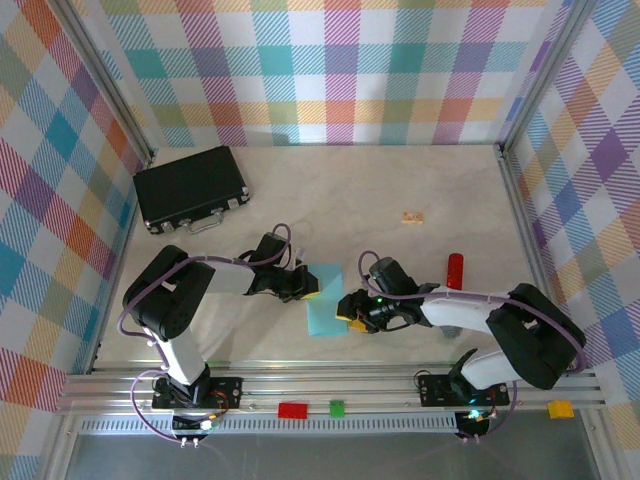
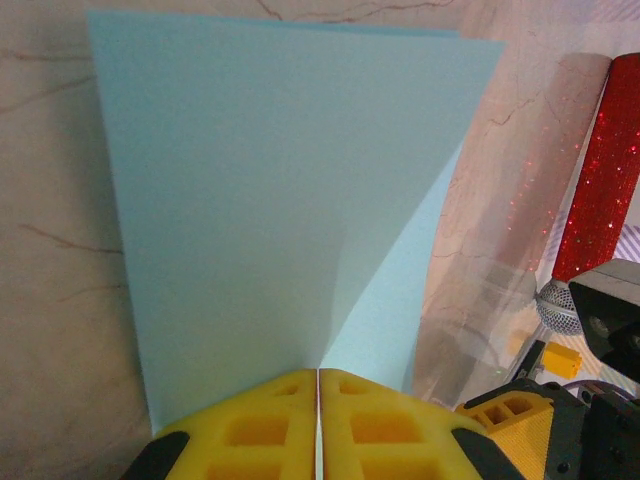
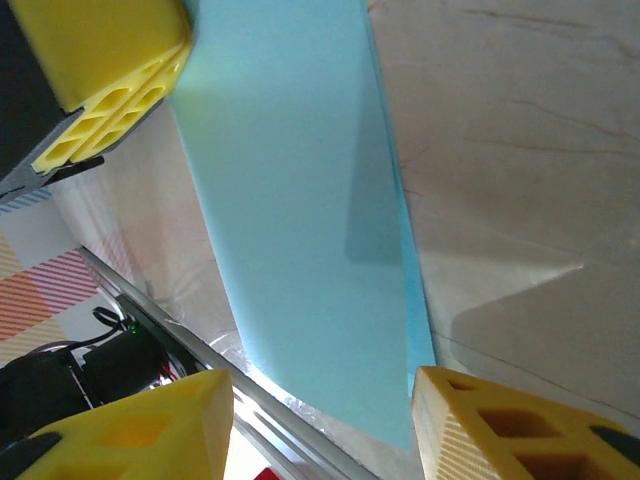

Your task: Fold a paper plane with a square sheet of paper (pick it up from the middle)

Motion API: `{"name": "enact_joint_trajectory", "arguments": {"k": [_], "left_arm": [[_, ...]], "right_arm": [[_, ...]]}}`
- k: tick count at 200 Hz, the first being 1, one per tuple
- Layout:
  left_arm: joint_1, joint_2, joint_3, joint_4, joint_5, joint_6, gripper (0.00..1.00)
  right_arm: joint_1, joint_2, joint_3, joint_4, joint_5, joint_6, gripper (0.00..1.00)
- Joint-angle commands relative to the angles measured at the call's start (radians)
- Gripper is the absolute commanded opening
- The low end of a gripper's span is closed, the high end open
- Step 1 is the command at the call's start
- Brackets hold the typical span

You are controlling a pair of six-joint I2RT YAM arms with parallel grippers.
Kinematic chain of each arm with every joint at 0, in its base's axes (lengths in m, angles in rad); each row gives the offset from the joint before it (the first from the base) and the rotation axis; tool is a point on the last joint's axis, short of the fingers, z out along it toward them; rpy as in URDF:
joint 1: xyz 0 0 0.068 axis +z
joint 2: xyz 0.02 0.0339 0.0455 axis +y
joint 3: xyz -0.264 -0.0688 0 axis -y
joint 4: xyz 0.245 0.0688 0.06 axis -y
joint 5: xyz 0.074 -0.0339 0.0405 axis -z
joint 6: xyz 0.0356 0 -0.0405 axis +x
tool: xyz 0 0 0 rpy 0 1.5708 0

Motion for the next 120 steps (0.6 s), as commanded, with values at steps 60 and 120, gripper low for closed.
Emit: {"name": "enact_joint_trajectory", "arguments": {"k": [60, 120], "left_arm": [[0.007, 0.007, -0.014, -0.062, -0.026, 0.001, 0.1], [0.006, 0.01, -0.004, -0.061, -0.016, -0.004, 0.1]], "right_arm": [[0.036, -0.049, 0.03, -0.145, 0.044, 0.008, 0.51], [0.064, 0.043, 0.052, 0.01, 0.0, 0.044, 0.42]]}}
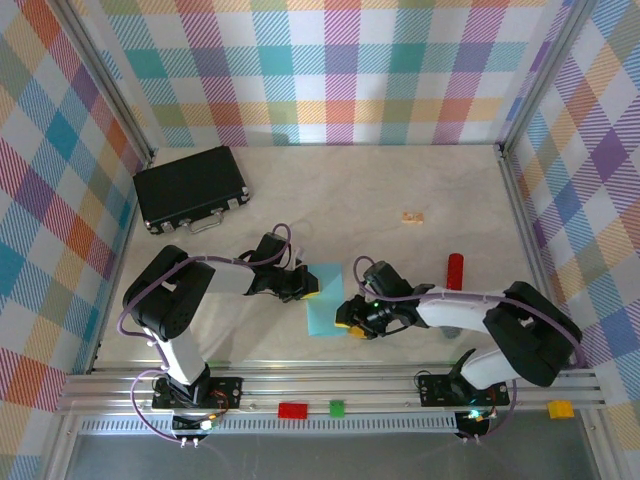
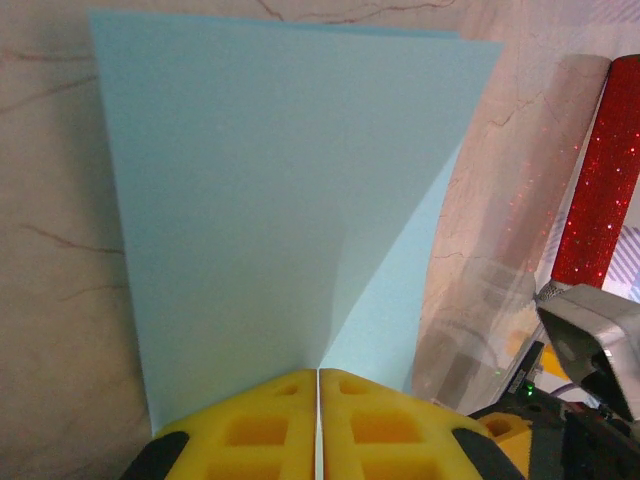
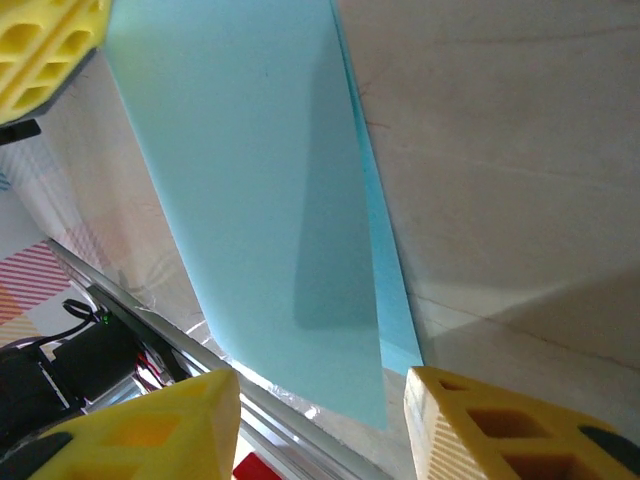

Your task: Fold a paper plane with a square sheet of paper (pick it up from the middle)

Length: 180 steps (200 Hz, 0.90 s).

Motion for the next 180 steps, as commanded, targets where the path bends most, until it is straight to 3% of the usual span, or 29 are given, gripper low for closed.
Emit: {"name": "enact_joint_trajectory", "arguments": {"k": [1, 32, 55, 156, 180], "left_arm": [[0.006, 0.009, -0.004, -0.062, -0.017, 0.0, 0.1], [0.006, 0.004, -0.004, -0.062, -0.015, 0.001, 0.1], [0.007, 0.003, 0.005, -0.065, -0.012, 0.005, 0.1], [0.006, -0.037, 0.017, -0.065, -0.012, 0.005, 0.11], [0.006, -0.032, 0.018, -0.049, -0.003, 0.004, 0.11]], "right_arm": [[0.012, 0.012, 0.032, 0.068, -0.009, 0.018, 0.41], [0.009, -0.011, 0.039, 0.118, 0.013, 0.019, 0.37], [0.004, 0.015, 0.064, 0.108, 0.014, -0.004, 0.43], [-0.037, 0.076, 0.07, 0.142, 0.006, 0.008, 0.5], [-0.053, 0.098, 0.068, 0.209, -0.033, 0.005, 0.44]]}}
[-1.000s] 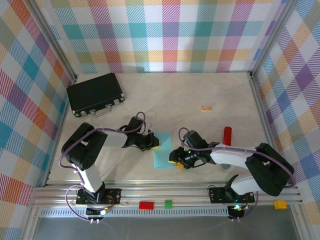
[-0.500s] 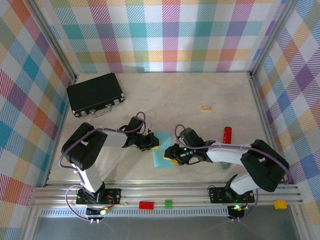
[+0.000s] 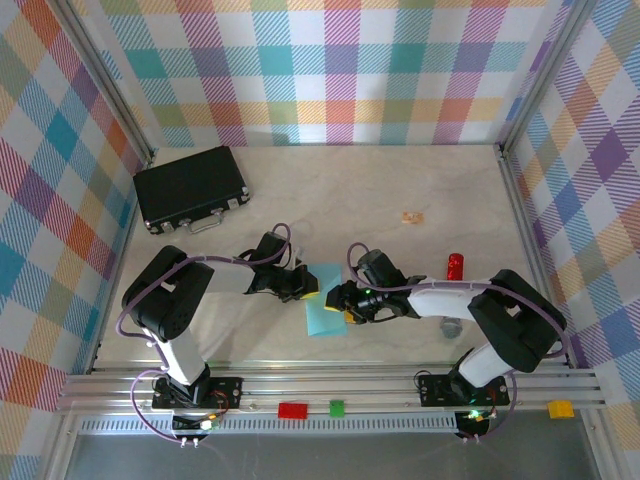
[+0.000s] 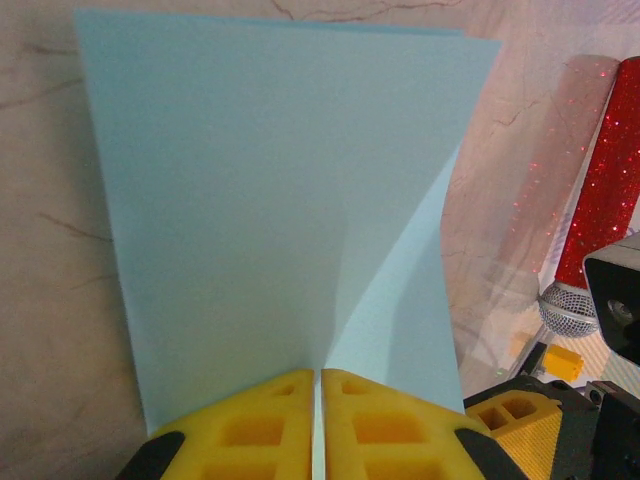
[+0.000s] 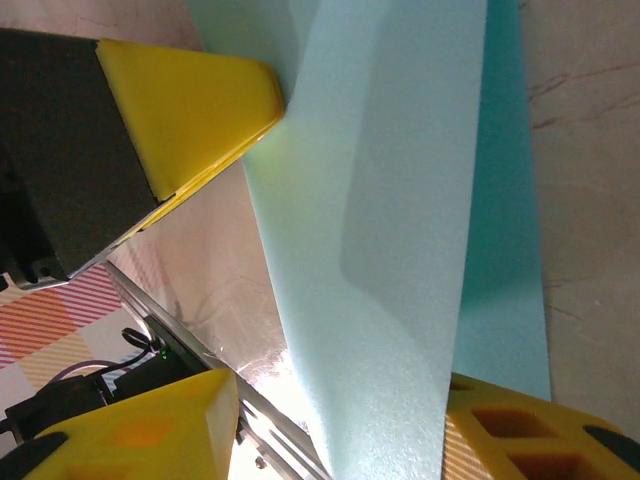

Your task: Fold a paper plane with a square sheet of paper (pick it up from the middle)

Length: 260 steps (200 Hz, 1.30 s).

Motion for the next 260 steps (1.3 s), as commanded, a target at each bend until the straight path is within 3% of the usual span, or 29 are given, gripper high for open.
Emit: {"name": "enact_joint_trajectory", "arguments": {"k": [1, 66, 108, 128, 168, 202, 219, 260], "left_arm": [[0.006, -0.023, 0.007, -0.014, 0.003, 0.004, 0.11], [0.007, -0.055, 0.036, -0.019, 0.033, 0.019, 0.15], [0.008, -0.168, 0.05, -0.053, 0.008, 0.036, 0.32], [0.012, -0.238, 0.041, -0.078, -0.041, 0.054, 0.42], [0.023, -0.376, 0.011, -0.141, -0.154, 0.119, 0.48], [0.028, -0.479, -0.037, -0.145, -0.246, 0.16, 0.47], [0.028, -0.525, -0.08, -0.09, -0.231, 0.187, 0.47], [0.02, -0.591, -0.161, -0.03, -0.178, 0.207, 0.45]], "right_arm": [[-0.016, 0.009, -0.007, 0.077, -0.039, -0.003, 0.44], [-0.056, 0.08, 0.051, 0.051, -0.084, -0.093, 0.25], [-0.066, 0.108, 0.072, 0.018, -0.054, -0.125, 0.07], [-0.066, 0.115, 0.081, 0.044, -0.036, -0.11, 0.04], [-0.065, 0.113, 0.072, 0.12, 0.048, -0.039, 0.04], [-0.07, 0.13, 0.12, 0.077, -0.006, -0.097, 0.17], [-0.076, 0.143, 0.14, 0.046, -0.028, -0.125, 0.21], [-0.093, 0.174, 0.182, -0.013, -0.066, -0.162, 0.17]]}}
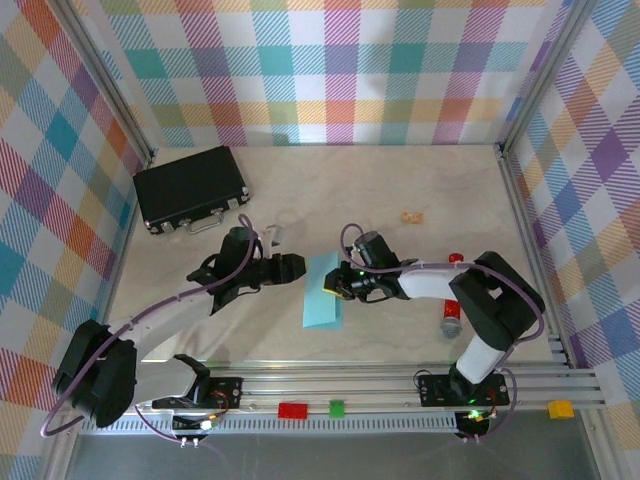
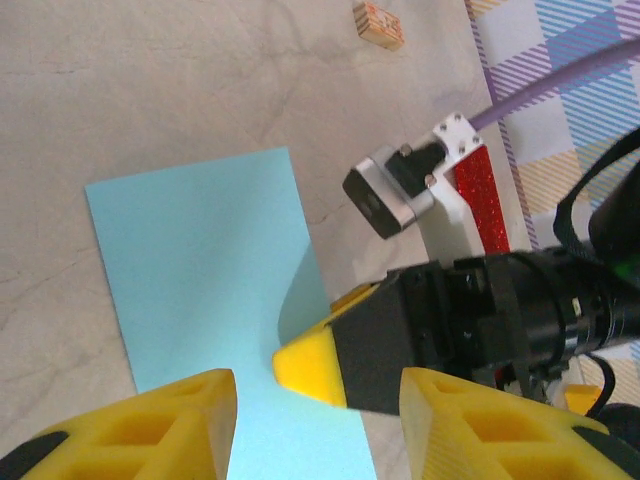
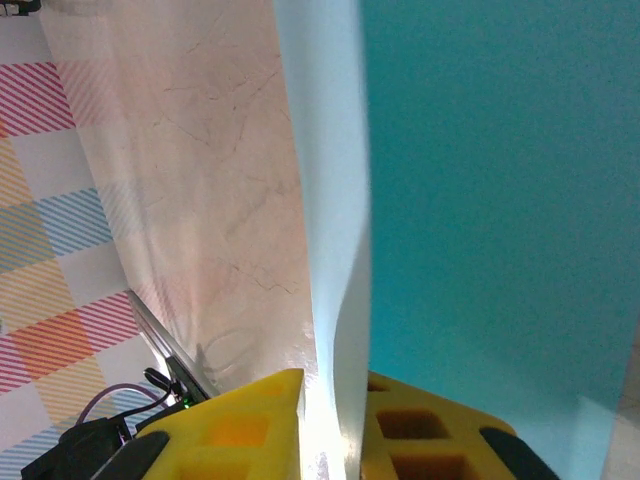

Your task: Fold a paper plane with a square sheet of paper (pick it up from the middle)

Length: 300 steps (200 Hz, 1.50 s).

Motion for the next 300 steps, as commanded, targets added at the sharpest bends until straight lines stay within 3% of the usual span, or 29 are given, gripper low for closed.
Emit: {"name": "enact_joint_trajectory", "arguments": {"k": [1, 35, 73, 103, 150, 183, 190, 198, 250, 300], "left_arm": [[-0.002, -0.033, -0.043, 0.062, 0.025, 0.041, 0.45], [-0.093, -0.073, -0.104, 0.131, -0.03, 0.069, 0.45], [-0.209, -0.093, -0.098, 0.023, -0.174, 0.153, 0.45], [-0.433, -0.134, -0.085, -0.047, -0.412, 0.236, 0.45], [-0.551, -0.081, -0.078, -0.068, -0.509, 0.29, 0.5], [-0.597, -0.028, -0.039, -0.15, -0.559, 0.349, 0.52], [-0.615, -0.02, -0.033, -0.161, -0.582, 0.359, 0.54], [-0.638, -0.01, -0.029, -0.163, -0.608, 0.373, 0.63], [-0.779, 0.142, 0.065, -0.217, -0.822, 0.468, 0.72], [-0.83, 0.303, 0.144, -0.214, -0.944, 0.521, 0.77]], "right_arm": [[-0.01, 0.022, 0.03, -0.054, -0.034, -0.045, 0.17], [-0.02, 0.035, 0.034, -0.074, -0.04, -0.047, 0.18], [-0.032, 0.025, 0.021, -0.072, -0.049, -0.05, 0.18], [-0.045, 0.012, 0.007, -0.062, -0.062, -0.05, 0.18], [-0.05, 0.015, -0.008, -0.022, -0.08, -0.029, 0.18], [-0.051, 0.014, -0.014, -0.018, -0.072, -0.01, 0.09], [-0.052, 0.013, -0.011, -0.027, -0.068, -0.003, 0.07], [-0.051, 0.016, -0.007, -0.035, -0.068, 0.003, 0.06], [-0.05, 0.014, 0.004, -0.04, -0.072, 0.022, 0.07], [-0.051, 0.001, 0.004, -0.071, -0.057, 0.016, 0.07]]}}
